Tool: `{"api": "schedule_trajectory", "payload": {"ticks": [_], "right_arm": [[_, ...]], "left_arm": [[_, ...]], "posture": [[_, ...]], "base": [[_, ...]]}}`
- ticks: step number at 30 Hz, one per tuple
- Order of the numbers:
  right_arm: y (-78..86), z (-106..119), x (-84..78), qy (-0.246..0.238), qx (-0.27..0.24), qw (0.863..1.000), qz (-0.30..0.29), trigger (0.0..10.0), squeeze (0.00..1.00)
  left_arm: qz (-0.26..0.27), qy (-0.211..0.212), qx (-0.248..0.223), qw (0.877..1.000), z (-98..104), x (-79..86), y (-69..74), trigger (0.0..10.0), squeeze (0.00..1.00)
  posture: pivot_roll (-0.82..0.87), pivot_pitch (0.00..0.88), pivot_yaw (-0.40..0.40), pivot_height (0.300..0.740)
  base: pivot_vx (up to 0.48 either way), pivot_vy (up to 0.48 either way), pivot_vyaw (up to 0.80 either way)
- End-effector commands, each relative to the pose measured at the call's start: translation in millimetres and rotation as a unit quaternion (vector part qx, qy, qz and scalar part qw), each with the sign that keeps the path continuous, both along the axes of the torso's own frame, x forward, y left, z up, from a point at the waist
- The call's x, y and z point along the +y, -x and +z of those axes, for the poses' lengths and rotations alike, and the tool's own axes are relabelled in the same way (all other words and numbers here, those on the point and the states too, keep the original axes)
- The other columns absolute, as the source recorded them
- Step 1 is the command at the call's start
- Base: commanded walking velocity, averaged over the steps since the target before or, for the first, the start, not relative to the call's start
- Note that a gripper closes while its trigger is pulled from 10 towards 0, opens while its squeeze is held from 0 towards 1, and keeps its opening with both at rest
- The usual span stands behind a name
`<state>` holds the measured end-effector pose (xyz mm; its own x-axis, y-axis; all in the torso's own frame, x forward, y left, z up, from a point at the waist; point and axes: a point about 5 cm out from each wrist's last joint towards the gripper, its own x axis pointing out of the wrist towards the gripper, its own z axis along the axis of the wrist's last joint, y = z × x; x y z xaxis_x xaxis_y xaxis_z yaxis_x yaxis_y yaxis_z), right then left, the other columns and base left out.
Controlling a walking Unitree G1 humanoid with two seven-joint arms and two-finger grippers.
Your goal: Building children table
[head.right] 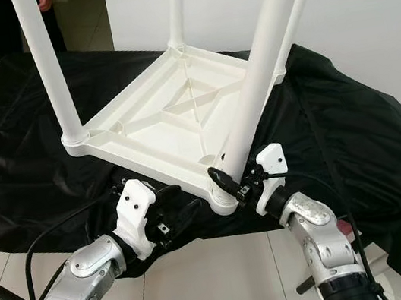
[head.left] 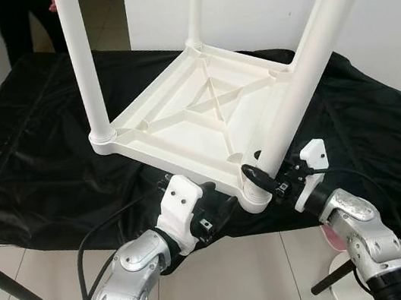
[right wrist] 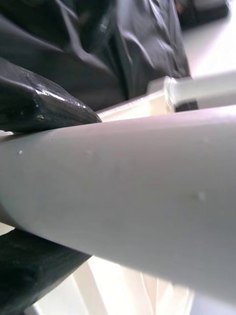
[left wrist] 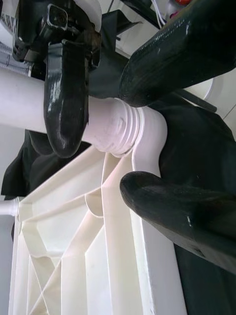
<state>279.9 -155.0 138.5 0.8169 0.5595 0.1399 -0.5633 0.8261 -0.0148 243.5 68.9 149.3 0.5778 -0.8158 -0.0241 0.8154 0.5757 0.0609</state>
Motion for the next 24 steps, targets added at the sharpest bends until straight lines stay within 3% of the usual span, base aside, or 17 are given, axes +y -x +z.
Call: {"api": "schedule_trajectory", "payload": {"ticks": [1,3,4,5,6,10,19,21,24], "right_arm": [[2.7,-11.4,-4.3,0.007,0.024,0.999,-0.038,10.0,0.0],[4.7,-12.1,-0.8,-0.005,0.022,0.998,-0.066,10.0,0.0],[8.4,-20.1,6.1,-0.016,0.035,0.99,-0.136,10.0,0.0],[8.4,-20.1,6.1,-0.016,0.035,0.99,-0.136,10.0,0.0],[11.0,-28.1,11.1,-0.01,0.049,0.98,-0.195,10.0,0.0],[14.6,-36.0,16.0,-0.006,0.064,0.964,-0.258,10.0,0.0],[7.6,-32.2,22.3,-0.029,0.052,0.962,-0.265,10.0,0.0],[4.0,-28.2,24.3,-0.039,0.044,0.96,-0.274,10.0,0.0],[1.7,-25.9,26.2,-0.051,0.04,0.957,-0.284,10.0,0.02]], "left_arm": [[-0.025,0.001,0.002,1.0,0.1,-5.4,2.3,10.0,0.0],[-0.026,0.002,0.002,1.0,0.1,-6.0,2.4,10.0,0.0],[-0.023,-0.002,0.002,1.0,-1.2,-6.2,-0.3,10.0,0.0],[-0.023,-0.002,0.002,1.0,-1.2,-6.2,-0.3,10.0,0.0],[-0.018,-0.001,0.002,1.0,-1.3,-6.0,-3.1,10.0,0.0],[-0.009,-0.001,0.0,1.0,-1.8,-6.0,-6.7,10.0,0.0],[0.006,-0.005,-0.009,1.0,0.4,-6.1,-14.7,10.0,0.0],[0.009,-0.02,-0.017,1.0,0.0,-4.7,-19.2,10.0,0.0],[0.043,-0.01,-0.022,0.999,6.3,-1.9,-31.5,10.0,0.0]], "posture": [[-0.01,0.074,-0.118,0.74],[-0.01,0.069,-0.111,0.74],[0.0,0.065,-0.1,0.74],[0.0,0.065,-0.1,0.74],[0.0,0.066,-0.099,0.74],[0.0,0.071,-0.098,0.74],[0.0,0.07,-0.081,0.74],[0.0,0.071,-0.061,0.74],[0.0,0.071,-0.052,0.74]], "base": [[0.0,0.0,0.0],[0.0,0.0,0.0],[0.0,0.0,0.0],[0.0,0.0,0.0],[0.0,0.0,0.0],[0.0,0.0,0.0],[0.0,0.0,0.0],[0.0,0.0,0.0],[0.0,0.0,0.0]]}}
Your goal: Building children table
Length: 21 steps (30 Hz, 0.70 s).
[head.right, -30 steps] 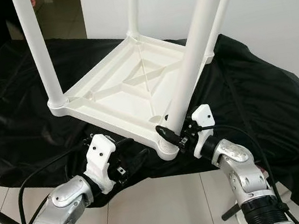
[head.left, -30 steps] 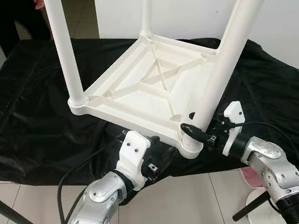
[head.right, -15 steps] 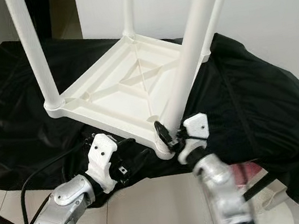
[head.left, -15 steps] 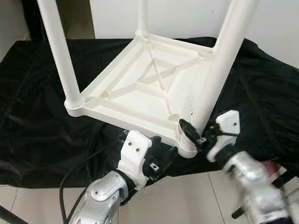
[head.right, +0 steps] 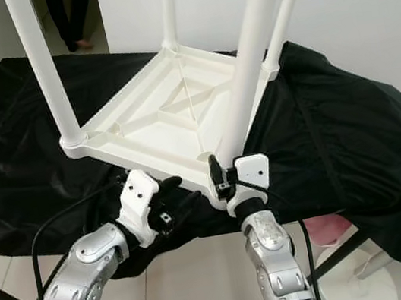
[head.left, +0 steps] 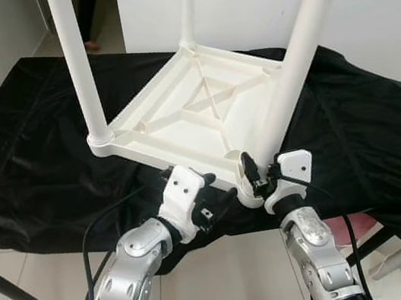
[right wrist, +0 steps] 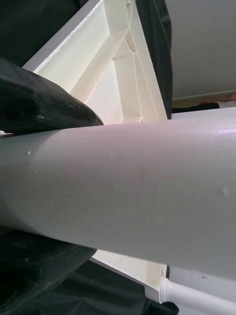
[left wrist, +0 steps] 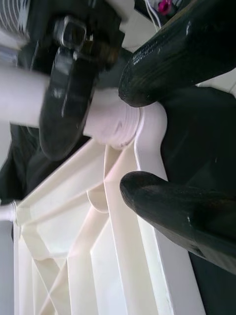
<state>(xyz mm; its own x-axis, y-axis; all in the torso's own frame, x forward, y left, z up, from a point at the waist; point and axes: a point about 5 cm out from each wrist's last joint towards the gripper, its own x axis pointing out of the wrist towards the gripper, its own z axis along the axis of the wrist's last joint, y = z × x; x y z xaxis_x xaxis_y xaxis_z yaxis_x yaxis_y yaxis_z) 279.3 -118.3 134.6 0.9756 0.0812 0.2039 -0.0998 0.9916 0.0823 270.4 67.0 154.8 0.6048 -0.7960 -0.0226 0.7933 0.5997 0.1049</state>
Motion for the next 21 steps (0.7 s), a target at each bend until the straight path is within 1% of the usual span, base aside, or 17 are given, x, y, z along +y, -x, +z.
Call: {"api": "schedule_trajectory", "payload": {"ticks": [1,2,3,6,8,10,11,13,15,17,18,20,21], "right_arm": [[-0.3,-20.5,-10.2,-0.009,0.052,0.998,-0.044,10.0,0.59],[-0.3,-20.5,-10.2,-0.009,0.052,0.998,-0.044,10.0,0.59],[-3.2,-18.0,-11.0,-0.015,0.047,0.997,-0.052,10.0,1.0],[-8.4,-13.0,-12.5,-0.015,0.032,0.998,-0.056,10.0,1.0],[-11.2,-8.9,-14.0,-0.018,0.022,0.998,-0.048,10.0,1.0],[-12.7,-7.1,-13.0,-0.013,0.016,0.999,-0.039,10.0,1.0],[-12.6,-7.6,-11.9,-0.013,0.015,0.999,-0.035,10.0,1.0],[-12.4,-8.2,-10.8,-0.014,0.016,0.999,-0.03,10.0,1.0],[-13.0,-7.8,-8.8,-0.01,0.013,1.0,-0.018,10.0,1.0],[-13.5,-7.4,-8.6,-0.008,0.012,1.0,-0.016,10.0,1.0],[-14.6,-6.3,-7.5,-0.006,0.008,1.0,-0.005,10.0,0.0],[-15.2,-4.1,-6.2,-0.005,-0.001,1.0,0.025,10.0,0.0],[-15.6,-4.2,-5.9,-0.006,-0.001,1.0,0.029,10.0,0.0]], "left_arm": [[0.033,0.008,-0.004,0.999,2.5,-0.7,-7.6,10.0,0.0],[0.033,0.008,-0.004,0.999,2.5,-0.7,-7.6,10.0,0.0],[0.037,0.009,-0.005,0.999,3.2,-1.9,-10.6,10.0,0.0],[0.042,0.008,-0.007,0.999,2.8,-4.6,-15.0,10.0,0.0],[0.049,0.0,-0.014,0.999,3.9,-7.9,-18.6,10.0,0.0],[0.049,0.007,-0.014,0.999,7.3,-10.2,-21.3,10.0,0.0],[0.047,0.014,-0.012,0.999,7.7,-10.9,-21.7,10.0,0.0],[0.047,0.013,-0.015,0.999,7.4,-11.2,-22.0,10.0,0.0],[0.048,0.001,-0.024,0.999,4.0,-10.2,-22.0,10.0,0.0],[0.049,-0.003,-0.026,0.998,3.1,-9.8,-21.9,10.0,0.0],[0.053,-0.003,-0.029,0.998,3.2,-9.2,-23.4,10.0,0.0],[0.052,0.005,-0.034,0.998,5.1,-9.1,-24.0,10.0,0.0],[0.05,0.007,-0.033,0.998,5.0,-8.9,-24.1,10.0,0.0]], "posture": [[0.0,0.071,-0.052,0.74],[0.0,0.071,-0.052,0.74],[-0.01,0.059,-0.051,0.74],[-0.02,0.049,-0.047,0.74],[-0.01,0.043,-0.044,0.74],[-0.01,0.044,-0.054,0.74],[-0.01,0.041,-0.058,0.74],[-0.01,0.038,-0.062,0.74],[0.0,0.032,-0.078,0.74],[0.0,0.032,-0.078,0.74],[0.0,0.029,-0.088,0.74],[0.0,0.027,-0.092,0.74],[0.01,0.026,-0.096,0.74]], "base": [[0.0,0.0,0.0],[0.0,0.0,0.0],[0.0,0.0,0.0],[0.0,0.0,0.0],[0.0,0.0,0.0],[0.0,0.0,0.0],[0.0,0.0,0.0],[0.0,0.0,0.0],[0.0,0.0,0.0],[0.0,0.0,0.0],[0.0,0.0,0.0],[0.0,0.0,0.0],[0.0,0.0,0.0]]}}
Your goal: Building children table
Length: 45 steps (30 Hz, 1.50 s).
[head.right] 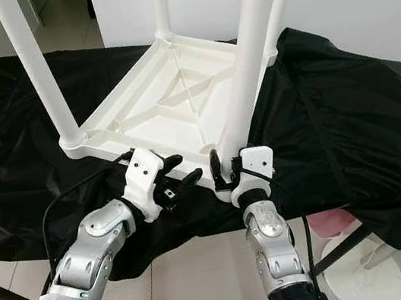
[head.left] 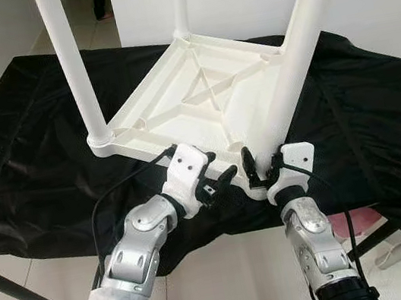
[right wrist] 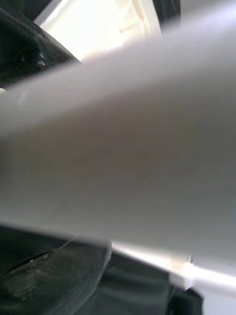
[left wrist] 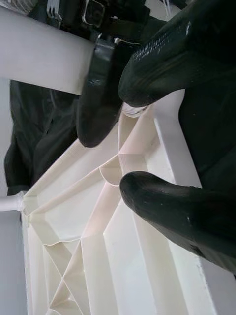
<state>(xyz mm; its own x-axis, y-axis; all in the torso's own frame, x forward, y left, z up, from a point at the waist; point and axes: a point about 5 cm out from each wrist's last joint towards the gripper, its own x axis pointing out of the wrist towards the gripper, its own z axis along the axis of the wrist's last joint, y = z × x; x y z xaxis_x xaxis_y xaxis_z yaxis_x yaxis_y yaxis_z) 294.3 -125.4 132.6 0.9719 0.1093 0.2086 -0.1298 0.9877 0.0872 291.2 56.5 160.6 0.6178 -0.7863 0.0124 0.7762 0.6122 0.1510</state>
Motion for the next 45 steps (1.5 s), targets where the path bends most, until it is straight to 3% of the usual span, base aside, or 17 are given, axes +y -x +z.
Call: {"api": "schedule_trajectory", "payload": {"ticks": [1,5,14,15,19,22,28,29,30,31,32,44,45], "right_arm": [[-0.5,-2.1,1.2,-0.003,0.001,1.0,0.014,10.0,0.0],[-0.1,-1.2,-3.4,0.014,-0.013,0.999,0.039,10.0,0.0],[3.7,-5.7,-5.1,0.042,-0.014,0.995,0.09,10.0,0.0],[5.7,-7.1,-8.6,0.049,-0.01,0.991,0.124,10.0,0.0],[5.5,-6.7,-14.0,0.064,-0.008,0.979,0.192,10.0,0.0],[2.2,-6.6,-17.5,0.062,-0.005,0.977,0.204,10.0,0.0],[-12.7,-3.5,-22.2,0.09,0.004,0.958,0.272,10.0,0.0],[-15.8,-2.8,-23.9,0.1,0.005,0.956,0.276,6.2,0.0],[-18.1,-3.0,-26.3,0.103,0.008,0.955,0.277,1.4,0.0],[-18.1,-3.0,-26.3,0.103,0.008,0.955,0.277,1.4,0.0],[-19.4,-4.9,-28.6,0.103,0.015,0.954,0.281,0.0,0.0],[-13.4,-13.3,-28.9,0.091,0.028,0.945,0.313,0.0,0.0],[-13.6,-13.6,-28.7,0.09,0.027,0.945,0.312,1.1,0.0]], "left_arm": [[0.041,0.008,-0.004,0.999,-0.8,1.5,-3.3,10.0,0.0],[0.032,-0.022,-0.016,0.999,-7.1,4.0,1.3,10.0,0.0],[-0.023,-0.017,0.004,1.0,-13.4,2.4,15.5,10.0,0.0],[-0.042,-0.018,0.011,0.999,-16.6,2.0,25.0,10.0,0.0],[-0.058,-0.018,0.028,0.998,-20.5,1.9,31.8,10.0,0.0],[-0.064,-0.014,0.03,0.997,-19.6,1.7,31.6,10.0,0.0],[-0.078,-0.031,0.015,0.996,-18.0,1.6,24.6,10.0,0.0],[-0.077,-0.033,0.011,0.996,-17.4,0.6,22.5,10.0,0.0],[-0.08,-0.032,0.009,0.996,-16.5,-1.4,21.7,10.0,0.0],[-0.08,-0.032,0.009,0.996,-16.5,-1.4,21.7,10.0,0.0],[-0.084,-0.033,0.0,0.996,-14.1,-5.0,20.5,10.0,0.0],[-0.084,-0.036,-0.006,0.996,-10.3,-4.4,18.5,10.0,0.0],[-0.085,-0.037,-0.007,0.996,-10.3,-4.0,18.8,10.0,0.0]], "posture": [[0.01,0.026,-0.096,0.74],[0.01,0.02,-0.096,0.74],[0.01,0.01,-0.079,0.74],[0.01,0.005,-0.075,0.74],[0.02,0.0,-0.068,0.74],[0.02,0.0,-0.065,0.74],[0.02,0.0,-0.05,0.74],[0.02,0.0,-0.05,0.74],[0.02,0.0,-0.05,0.74],[0.02,0.0,-0.05,0.74],[0.02,0.0,-0.062,0.74],[0.01,0.0,-0.068,0.74],[0.01,0.0,-0.066,0.74]], "base": [[0.0,0.0,0.0],[0.0,0.0,0.0],[0.0,0.0,0.0],[0.0,0.0,0.0],[0.0,0.0,0.0],[0.0,0.0,0.0],[0.0,0.0,0.0],[0.0,0.0,0.0],[0.0,0.0,0.0],[0.0,0.0,0.0],[0.0,0.0,0.0],[0.0,0.0,0.0],[0.0,0.0,0.0]]}}
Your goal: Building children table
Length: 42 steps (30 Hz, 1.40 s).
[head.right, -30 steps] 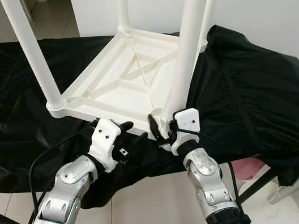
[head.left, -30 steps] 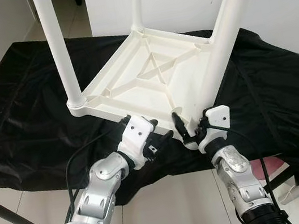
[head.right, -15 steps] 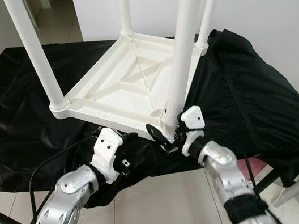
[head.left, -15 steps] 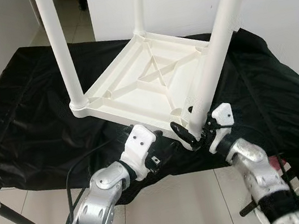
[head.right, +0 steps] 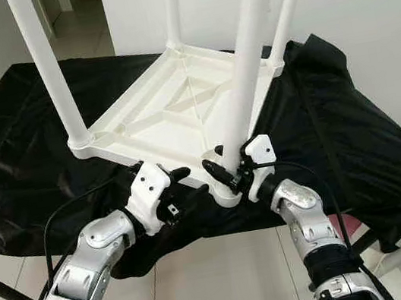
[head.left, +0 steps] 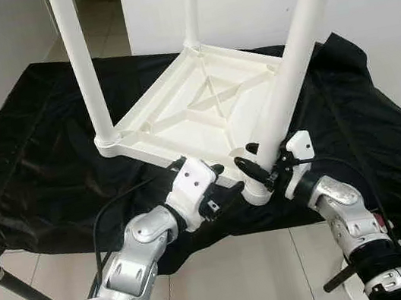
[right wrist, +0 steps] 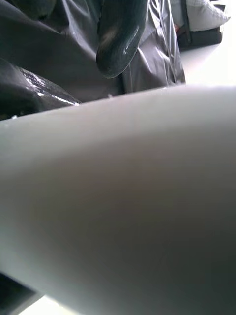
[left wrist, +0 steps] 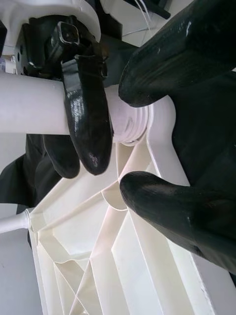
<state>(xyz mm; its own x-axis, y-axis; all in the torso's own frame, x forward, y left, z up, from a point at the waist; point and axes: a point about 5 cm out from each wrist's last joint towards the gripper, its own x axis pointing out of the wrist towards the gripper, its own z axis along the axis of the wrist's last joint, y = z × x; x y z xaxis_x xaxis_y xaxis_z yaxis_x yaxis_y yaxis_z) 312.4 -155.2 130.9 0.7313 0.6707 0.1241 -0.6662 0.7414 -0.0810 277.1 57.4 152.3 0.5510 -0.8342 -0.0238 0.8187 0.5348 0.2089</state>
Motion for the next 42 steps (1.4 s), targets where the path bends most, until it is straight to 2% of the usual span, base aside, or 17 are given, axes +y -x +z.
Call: {"api": "schedule_trajectory", "payload": {"ticks": [1,5,7,10,17,21,22,23,24,25,26,27,30,36,40,41,42], "right_arm": [[5.0,-11.9,2.0,-0.001,0.02,1.0,0.013,10.0,0.0],[7.9,-10.6,4.2,-0.001,0.001,1.0,-0.006,10.0,0.0],[7.3,-8.4,3.0,-0.013,0.0,0.998,-0.054,10.0,0.0],[6.8,-8.2,2.1,-0.016,0.003,0.997,-0.071,10.0,0.0],[16.3,-14.3,2.7,-0.073,0.019,0.977,-0.199,10.0,0.0],[17.4,-16.2,3.7,-0.075,0.024,0.972,-0.22,10.0,0.0],[20.6,-21.6,8.1,-0.075,0.035,0.962,-0.26,10.0,0.0],[20.6,-21.6,8.1,-0.075,0.035,0.962,-0.26,10.0,0.0],[25.7,-26.5,12.5,-0.086,0.051,0.944,-0.315,10.0,0.0],[25.7,-26.5,12.5,-0.086,0.051,0.944,-0.315,10.0,0.0],[29.9,-28.9,15.2,-0.088,0.058,0.928,-0.358,10.0,0.0],[32.8,-27.8,19.7,-0.093,0.057,0.92,-0.376,10.0,0.0],[34.2,-21.6,31.8,-0.092,0.045,0.931,-0.35,10.0,0.0],[34.5,-18.5,34.9,-0.117,0.052,0.933,-0.337,10.0,0.0],[35.2,-15.5,38.6,-0.115,0.049,0.935,-0.331,10.0,0.0],[35.6,-15.1,39.5,-0.111,0.048,0.935,-0.332,10.0,1.0],[35.5,-14.9,39.8,-0.107,0.046,0.936,-0.331,10.0,1.0]], "left_arm": [[-0.044,-0.008,0.005,0.999,-2.6,-4.6,4.7,10.0,0.0],[-0.041,-0.009,0.001,0.999,-2.9,-4.3,4.5,10.0,0.0],[-0.038,-0.007,0.0,0.999,-2.5,-5.0,5.0,10.0,0.0],[-0.037,-0.005,0.0,0.999,-2.4,-5.5,5.1,10.0,0.0],[-0.024,0.007,0.011,1.0,-6.8,-8.5,10.7,10.0,0.0],[-0.024,0.006,0.01,1.0,-7.4,-8.8,11.8,10.0,0.0],[-0.023,0.004,0.009,1.0,-8.1,-9.0,12.3,10.0,0.0],[-0.023,0.004,0.009,1.0,-8.1,-9.0,12.3,10.0,0.0],[-0.023,0.001,0.006,1.0,-8.1,-9.9,13.0,10.0,0.0],[-0.023,0.001,0.006,1.0,-8.1,-9.9,13.0,10.0,0.0],[-0.022,0.0,0.005,1.0,-7.8,-10.8,13.3,10.0,0.0],[-0.022,0.001,0.004,1.0,-7.0,-11.8,13.3,10.0,0.0],[-0.023,0.006,0.004,1.0,-5.5,-14.0,15.2,10.0,0.0],[-0.035,0.001,0.004,0.999,-6.9,-16.7,16.2,10.0,0.0],[-0.039,0.002,0.004,0.999,-5.7,-17.5,15.1,10.0,0.0],[-0.039,0.002,0.004,0.999,-5.7,-17.4,15.1,10.0,0.0],[-0.04,0.002,0.004,0.999,-6.2,-17.2,14.9,10.0,0.0]], "posture": [[0.01,0.0,-0.07,0.74],[0.02,0.0,-0.08,0.74],[0.02,0.0,-0.085,0.74],[0.02,0.0,-0.097,0.74],[0.02,0.0,-0.121,0.74],[0.02,0.0,-0.129,0.74],[0.02,0.0,-0.129,0.74],[0.02,0.0,-0.129,0.74],[0.04,0.0,-0.138,0.74],[0.04,0.0,-0.138,0.74],[0.04,0.0,-0.139,0.74],[0.04,0.0,-0.137,0.74],[0.04,0.0,-0.127,0.74],[0.02,0.0,-0.12,0.74],[0.01,0.0,-0.114,0.74],[0.01,0.0,-0.111,0.74],[0.0,0.0,-0.104,0.74]], "base": [[0.0,0.0,0.0],[0.0,0.0,0.0],[0.0,0.0,0.0],[0.0,0.0,0.0],[0.0,0.0,0.0],[0.0,0.0,0.0],[0.0,0.0,0.0],[0.0,0.0,0.0],[0.0,0.0,0.0],[0.0,0.0,0.0],[0.0,0.0,0.0],[0.0,0.0,0.0],[0.0,0.0,0.0],[0.0,0.0,0.0],[0.0,0.0,0.0],[0.0,0.0,0.0],[0.0,0.0,0.0]]}}
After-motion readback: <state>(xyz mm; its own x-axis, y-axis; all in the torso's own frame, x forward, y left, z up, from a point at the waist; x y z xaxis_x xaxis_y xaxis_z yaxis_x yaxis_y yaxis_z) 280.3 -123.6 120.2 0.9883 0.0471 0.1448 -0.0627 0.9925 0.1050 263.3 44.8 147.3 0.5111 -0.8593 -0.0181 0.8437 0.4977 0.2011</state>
